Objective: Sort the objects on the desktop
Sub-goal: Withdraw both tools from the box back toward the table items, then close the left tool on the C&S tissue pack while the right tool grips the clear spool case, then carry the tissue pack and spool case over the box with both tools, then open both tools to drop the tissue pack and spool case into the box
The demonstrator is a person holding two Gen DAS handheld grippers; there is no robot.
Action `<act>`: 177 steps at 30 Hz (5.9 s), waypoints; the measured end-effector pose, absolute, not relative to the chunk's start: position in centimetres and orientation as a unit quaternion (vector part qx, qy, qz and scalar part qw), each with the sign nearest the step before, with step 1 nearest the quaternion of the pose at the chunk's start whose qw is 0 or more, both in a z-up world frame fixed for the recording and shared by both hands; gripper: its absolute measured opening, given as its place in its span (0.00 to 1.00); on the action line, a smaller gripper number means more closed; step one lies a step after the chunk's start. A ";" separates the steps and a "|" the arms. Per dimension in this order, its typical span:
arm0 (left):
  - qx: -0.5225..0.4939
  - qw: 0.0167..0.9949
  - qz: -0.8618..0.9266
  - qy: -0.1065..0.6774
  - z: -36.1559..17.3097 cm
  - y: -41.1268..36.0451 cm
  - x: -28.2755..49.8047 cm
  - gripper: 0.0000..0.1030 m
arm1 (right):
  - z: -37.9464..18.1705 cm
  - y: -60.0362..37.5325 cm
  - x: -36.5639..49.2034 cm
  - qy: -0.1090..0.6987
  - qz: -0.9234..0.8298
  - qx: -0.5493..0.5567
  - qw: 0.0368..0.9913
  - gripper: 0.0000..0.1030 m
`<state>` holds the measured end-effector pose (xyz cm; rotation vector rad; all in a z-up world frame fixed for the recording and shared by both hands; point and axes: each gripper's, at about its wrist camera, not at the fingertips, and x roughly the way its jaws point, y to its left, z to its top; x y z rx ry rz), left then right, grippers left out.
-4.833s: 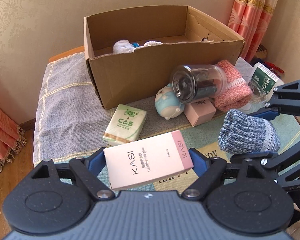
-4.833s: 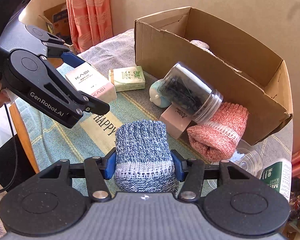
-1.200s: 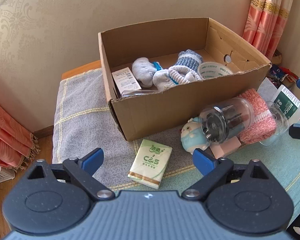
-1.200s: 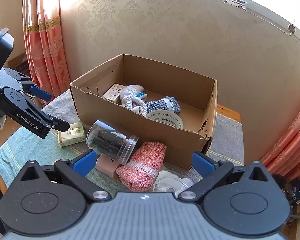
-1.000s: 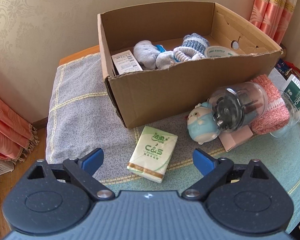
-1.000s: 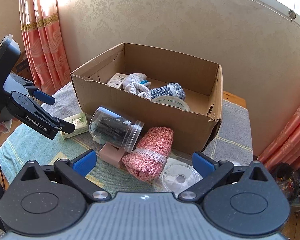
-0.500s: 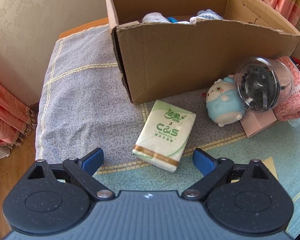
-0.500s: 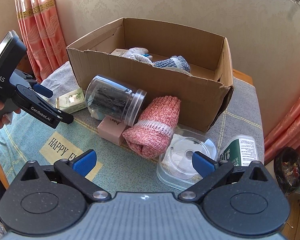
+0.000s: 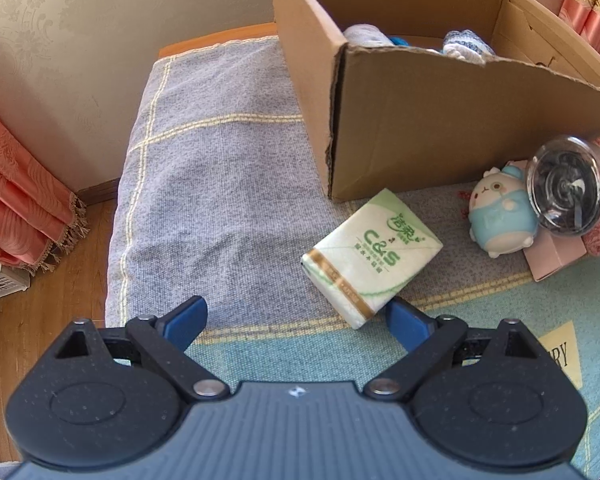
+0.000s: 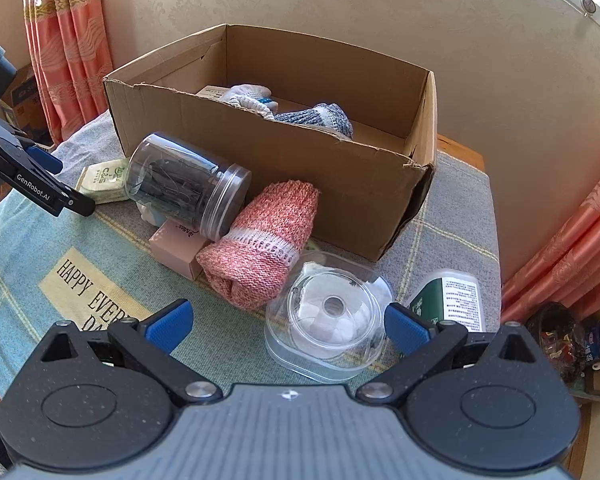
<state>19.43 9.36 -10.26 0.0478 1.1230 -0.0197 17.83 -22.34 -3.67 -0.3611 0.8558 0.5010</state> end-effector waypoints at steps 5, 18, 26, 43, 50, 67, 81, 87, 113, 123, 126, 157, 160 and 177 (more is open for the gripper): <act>0.020 0.844 -0.018 0.536 -10.2 9.2 19.1 0.93 | -4.3 -21.8 19.8 0.384 0.256 -0.213 0.861 1.00; 0.007 0.842 -0.045 0.538 -10.1 8.2 19.4 0.93 | -6.6 -20.0 22.4 0.405 0.318 -0.258 0.817 1.00; 0.012 0.844 -0.025 0.535 -10.4 9.5 19.6 0.93 | -6.4 -19.6 20.7 0.426 0.320 -0.258 0.806 1.00; -0.005 0.846 -0.040 0.532 -10.1 7.7 17.9 0.94 | -5.2 -20.7 17.3 0.465 0.306 -0.167 0.814 1.00; 0.004 0.857 -0.013 0.515 -10.6 6.2 19.2 0.99 | -5.1 -21.5 16.8 0.451 0.296 -0.174 0.824 1.00; -0.020 0.861 0.010 0.508 -10.6 5.7 21.7 0.99 | -7.3 -21.5 16.6 0.511 0.317 -0.108 0.792 1.00; -0.027 0.871 0.019 0.491 -9.9 6.7 20.8 0.74 | -7.8 -19.6 15.7 0.495 0.315 -0.175 0.791 1.00; -0.019 0.873 0.009 0.488 -9.8 6.2 20.8 0.64 | -7.9 -19.6 15.5 0.491 0.313 -0.205 0.787 0.99; 0.023 0.871 -0.104 0.479 -2.9 5.6 16.1 0.63 | -2.3 -19.5 13.7 0.449 0.333 -0.221 0.799 0.79; 0.040 0.876 -0.154 0.454 -0.2 3.1 15.8 0.63 | 0.9 -19.9 14.1 0.412 0.331 -0.227 0.818 0.79; 0.043 0.879 -0.162 0.446 0.6 2.7 16.2 0.63 | 1.8 -19.8 14.4 0.399 0.331 -0.229 0.824 0.79; 0.025 0.892 -0.173 0.418 3.9 1.0 29.4 0.63 | 6.8 -17.6 27.9 0.345 0.311 -0.224 0.857 0.79; 0.027 0.889 -0.171 0.424 3.3 0.8 30.7 0.63 | 6.4 -17.4 29.6 0.351 0.309 -0.221 0.856 0.79; 0.026 0.881 -0.153 0.447 0.8 0.8 34.5 0.76 | 1.6 -17.0 36.7 0.398 0.283 -0.224 0.844 0.79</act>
